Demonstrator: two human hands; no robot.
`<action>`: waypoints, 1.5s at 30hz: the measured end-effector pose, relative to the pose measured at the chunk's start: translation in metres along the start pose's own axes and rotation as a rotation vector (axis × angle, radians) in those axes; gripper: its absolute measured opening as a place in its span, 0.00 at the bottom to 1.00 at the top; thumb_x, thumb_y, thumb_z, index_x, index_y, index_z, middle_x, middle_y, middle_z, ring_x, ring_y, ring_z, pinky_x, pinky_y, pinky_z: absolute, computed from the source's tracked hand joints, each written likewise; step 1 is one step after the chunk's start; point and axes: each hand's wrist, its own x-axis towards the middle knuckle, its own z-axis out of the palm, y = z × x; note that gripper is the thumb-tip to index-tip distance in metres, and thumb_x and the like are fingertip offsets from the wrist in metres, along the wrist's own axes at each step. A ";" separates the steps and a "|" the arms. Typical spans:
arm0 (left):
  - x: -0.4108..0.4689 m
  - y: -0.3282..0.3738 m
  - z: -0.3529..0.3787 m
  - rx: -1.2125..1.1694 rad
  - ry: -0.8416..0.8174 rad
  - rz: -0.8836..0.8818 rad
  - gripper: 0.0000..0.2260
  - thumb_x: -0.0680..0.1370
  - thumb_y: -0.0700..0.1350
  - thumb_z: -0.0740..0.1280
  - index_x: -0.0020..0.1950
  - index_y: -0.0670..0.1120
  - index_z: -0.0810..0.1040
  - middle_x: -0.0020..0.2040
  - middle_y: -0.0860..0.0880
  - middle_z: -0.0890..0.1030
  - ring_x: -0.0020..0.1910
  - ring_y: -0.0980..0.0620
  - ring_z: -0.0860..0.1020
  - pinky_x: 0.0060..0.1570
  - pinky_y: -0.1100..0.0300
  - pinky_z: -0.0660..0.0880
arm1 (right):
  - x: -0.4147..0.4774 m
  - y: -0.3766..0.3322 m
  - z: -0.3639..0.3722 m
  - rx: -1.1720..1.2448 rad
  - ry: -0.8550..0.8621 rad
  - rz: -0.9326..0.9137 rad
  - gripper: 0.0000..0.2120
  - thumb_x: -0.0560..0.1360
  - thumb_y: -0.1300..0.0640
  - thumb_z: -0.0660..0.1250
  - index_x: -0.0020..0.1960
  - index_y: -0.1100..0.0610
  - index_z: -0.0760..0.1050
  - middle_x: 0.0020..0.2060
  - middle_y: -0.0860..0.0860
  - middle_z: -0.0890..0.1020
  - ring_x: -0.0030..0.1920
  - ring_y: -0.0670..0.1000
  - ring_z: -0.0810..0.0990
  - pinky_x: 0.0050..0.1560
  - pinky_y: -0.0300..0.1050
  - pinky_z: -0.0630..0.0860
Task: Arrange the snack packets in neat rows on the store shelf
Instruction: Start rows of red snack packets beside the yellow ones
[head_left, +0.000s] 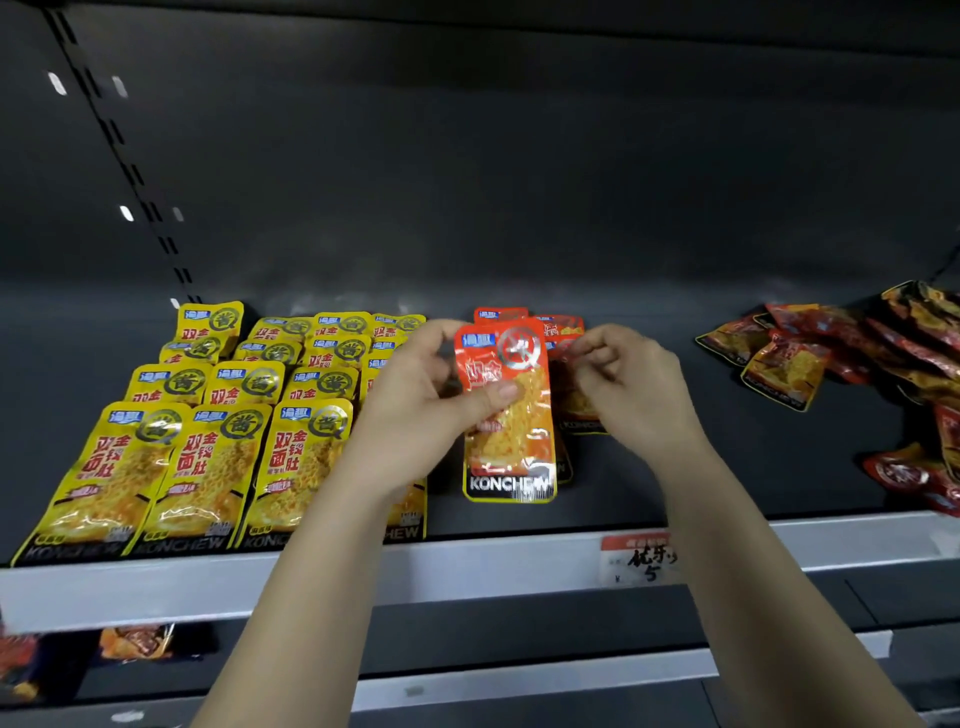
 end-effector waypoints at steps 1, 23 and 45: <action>-0.003 -0.002 0.002 0.001 -0.005 -0.026 0.24 0.65 0.44 0.76 0.58 0.50 0.72 0.45 0.45 0.84 0.42 0.51 0.82 0.38 0.54 0.79 | 0.001 0.000 -0.003 -0.033 -0.030 -0.019 0.06 0.75 0.61 0.67 0.47 0.50 0.78 0.36 0.42 0.79 0.39 0.47 0.80 0.43 0.41 0.75; -0.009 -0.030 0.019 0.393 0.029 -0.072 0.24 0.68 0.50 0.77 0.58 0.55 0.70 0.51 0.56 0.82 0.49 0.56 0.81 0.50 0.52 0.80 | -0.022 0.039 -0.029 -0.268 -0.039 -0.254 0.06 0.73 0.62 0.70 0.49 0.54 0.80 0.39 0.47 0.78 0.40 0.48 0.76 0.42 0.49 0.77; -0.010 -0.025 0.026 0.788 0.073 -0.040 0.29 0.68 0.56 0.75 0.67 0.53 0.71 0.53 0.53 0.76 0.43 0.56 0.75 0.38 0.66 0.69 | -0.028 0.044 -0.030 -0.281 0.004 -0.205 0.07 0.74 0.61 0.69 0.51 0.54 0.80 0.40 0.48 0.78 0.42 0.50 0.76 0.43 0.52 0.78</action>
